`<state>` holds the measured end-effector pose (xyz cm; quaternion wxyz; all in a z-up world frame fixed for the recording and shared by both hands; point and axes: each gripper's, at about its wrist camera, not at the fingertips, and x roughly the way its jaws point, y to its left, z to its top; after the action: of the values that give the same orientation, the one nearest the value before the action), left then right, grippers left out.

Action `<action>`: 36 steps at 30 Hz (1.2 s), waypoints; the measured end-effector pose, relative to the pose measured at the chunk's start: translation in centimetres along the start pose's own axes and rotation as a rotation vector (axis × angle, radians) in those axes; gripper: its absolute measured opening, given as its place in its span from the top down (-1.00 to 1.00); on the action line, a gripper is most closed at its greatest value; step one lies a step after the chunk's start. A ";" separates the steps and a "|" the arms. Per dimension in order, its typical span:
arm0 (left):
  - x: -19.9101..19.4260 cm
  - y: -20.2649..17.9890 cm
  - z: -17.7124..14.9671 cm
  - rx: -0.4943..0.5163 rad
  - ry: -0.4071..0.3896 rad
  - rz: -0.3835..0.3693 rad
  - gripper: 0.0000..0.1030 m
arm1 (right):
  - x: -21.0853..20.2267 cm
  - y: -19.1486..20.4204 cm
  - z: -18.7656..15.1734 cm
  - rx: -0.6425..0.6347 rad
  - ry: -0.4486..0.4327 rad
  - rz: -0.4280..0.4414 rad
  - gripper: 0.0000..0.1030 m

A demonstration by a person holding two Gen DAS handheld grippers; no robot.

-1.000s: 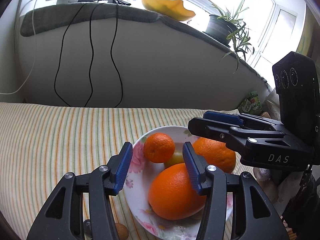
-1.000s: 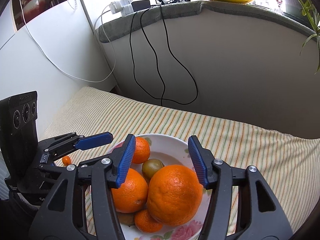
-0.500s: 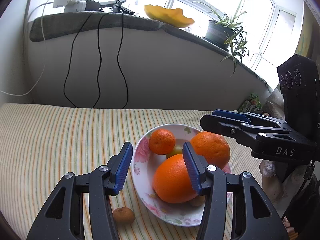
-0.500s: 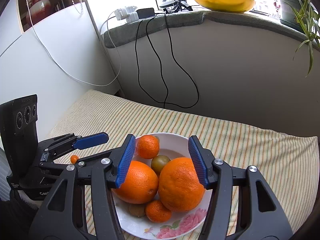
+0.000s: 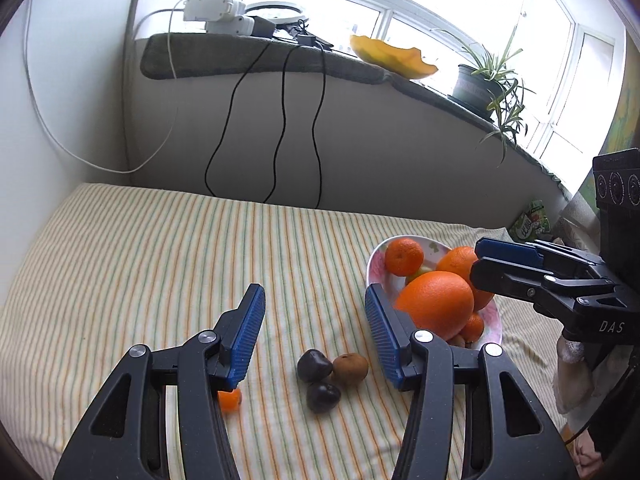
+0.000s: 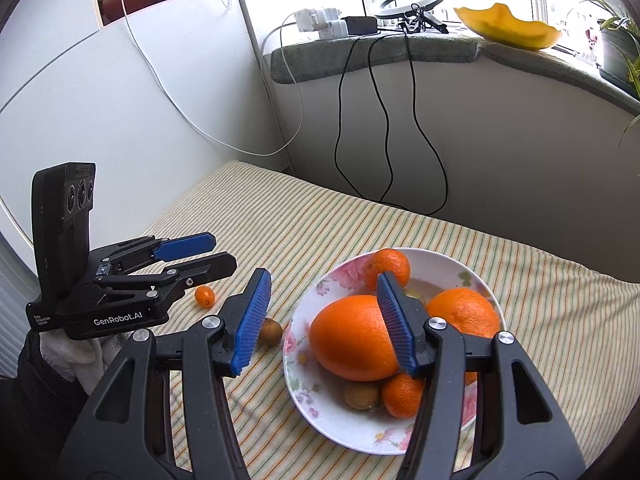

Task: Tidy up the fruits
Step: 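Grasp the small kumquat with the left gripper while the right gripper grasps a dark plum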

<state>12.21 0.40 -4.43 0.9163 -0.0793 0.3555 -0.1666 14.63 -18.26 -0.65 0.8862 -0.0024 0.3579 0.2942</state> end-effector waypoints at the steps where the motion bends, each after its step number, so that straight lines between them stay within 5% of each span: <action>1: -0.2 0.5 -0.2 -0.007 0.001 0.009 0.01 | 0.1 0.6 -0.3 -0.007 0.004 0.010 -0.12; 12: -1.1 4.5 -3.0 -0.079 0.036 0.053 0.07 | 3.3 6.2 -4.1 -0.051 0.101 0.103 0.02; 21: -0.8 5.6 -4.9 -0.097 0.080 0.023 0.23 | 7.1 8.4 -6.5 -0.077 0.190 0.052 0.29; 36: 0.2 5.9 -5.6 -0.082 0.127 0.012 0.23 | 10.6 7.7 -5.7 -0.024 0.225 -0.002 0.36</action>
<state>10.07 5.70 -10.20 0.8889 -0.1038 0.4198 -0.1511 13.04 -7.60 -10.02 0.8406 -0.0462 0.4516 0.2955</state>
